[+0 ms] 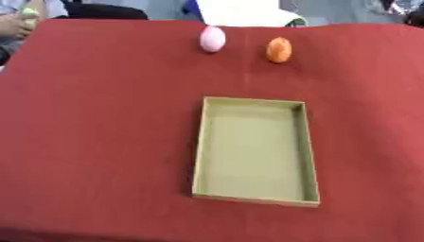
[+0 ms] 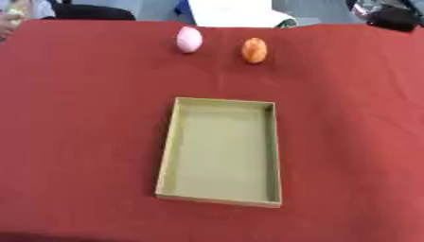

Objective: Pick up objects on the table and place them in the box.

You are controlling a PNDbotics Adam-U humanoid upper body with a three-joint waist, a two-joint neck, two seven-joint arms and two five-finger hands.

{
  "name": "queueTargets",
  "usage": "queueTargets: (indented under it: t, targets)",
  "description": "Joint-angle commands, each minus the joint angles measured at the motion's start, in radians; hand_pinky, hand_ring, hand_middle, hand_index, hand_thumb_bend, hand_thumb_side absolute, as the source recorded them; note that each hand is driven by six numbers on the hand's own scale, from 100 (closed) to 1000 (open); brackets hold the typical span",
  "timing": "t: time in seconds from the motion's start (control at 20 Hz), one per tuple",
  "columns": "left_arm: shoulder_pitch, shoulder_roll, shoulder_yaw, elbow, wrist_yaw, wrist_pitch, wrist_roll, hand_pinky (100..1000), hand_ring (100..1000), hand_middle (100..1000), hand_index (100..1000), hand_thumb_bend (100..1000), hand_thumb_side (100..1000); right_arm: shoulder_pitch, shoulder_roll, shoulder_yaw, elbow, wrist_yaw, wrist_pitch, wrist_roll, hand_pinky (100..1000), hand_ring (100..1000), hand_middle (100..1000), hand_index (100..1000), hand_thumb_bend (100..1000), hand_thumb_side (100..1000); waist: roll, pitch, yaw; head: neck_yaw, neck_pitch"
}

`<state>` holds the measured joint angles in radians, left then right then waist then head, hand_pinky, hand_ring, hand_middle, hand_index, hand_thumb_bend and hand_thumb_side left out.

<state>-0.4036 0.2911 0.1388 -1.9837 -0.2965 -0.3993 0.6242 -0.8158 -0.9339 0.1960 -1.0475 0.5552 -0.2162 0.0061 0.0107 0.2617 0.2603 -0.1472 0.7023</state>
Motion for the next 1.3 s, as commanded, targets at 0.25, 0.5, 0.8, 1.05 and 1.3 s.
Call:
queueTargets:
  t: [0.25, 0.5, 0.8, 1.05, 1.3]
  targets:
    - [-0.009, 0.011, 0.0, -0.016, 0.007, -0.002, -0.003, 810, 751, 655, 793, 253, 497, -0.039, 0.008, 0.01, 0.004, 0.023, -0.018, 0.019, 788, 863, 748, 885, 247, 964, 0.004, -0.021, 0.011, -0.017, 0.002]
    - [-0.011, 0.011, 0.001, -0.016, 0.008, -0.002, -0.004, 810, 752, 655, 793, 250, 498, -0.029, 0.017, 0.027, 0.007, 0.047, -0.037, 0.056, 810, 887, 779, 899, 288, 896, 0.002, -0.022, 0.015, -0.016, 0.005]
    - [-0.017, 0.01, 0.0, -0.016, 0.011, -0.002, -0.005, 810, 751, 655, 792, 245, 497, -0.011, 0.026, 0.045, 0.007, 0.11, -0.118, 0.231, 853, 919, 816, 939, 457, 664, 0.0, -0.019, 0.024, -0.017, 0.004]
    - [-0.02, 0.009, -0.001, -0.016, 0.012, 0.0, -0.007, 810, 750, 654, 792, 238, 497, 0.033, -0.007, 0.025, -0.037, 0.057, -0.177, 0.417, 852, 921, 794, 959, 447, 427, -0.001, -0.015, 0.026, -0.014, 0.008]
    - [-0.022, 0.007, -0.002, -0.016, 0.014, 0.001, -0.007, 810, 750, 653, 792, 229, 495, 0.065, -0.04, 0.006, -0.106, -0.037, -0.132, 0.464, 838, 914, 773, 965, 405, 382, -0.001, -0.014, 0.031, -0.015, 0.013]
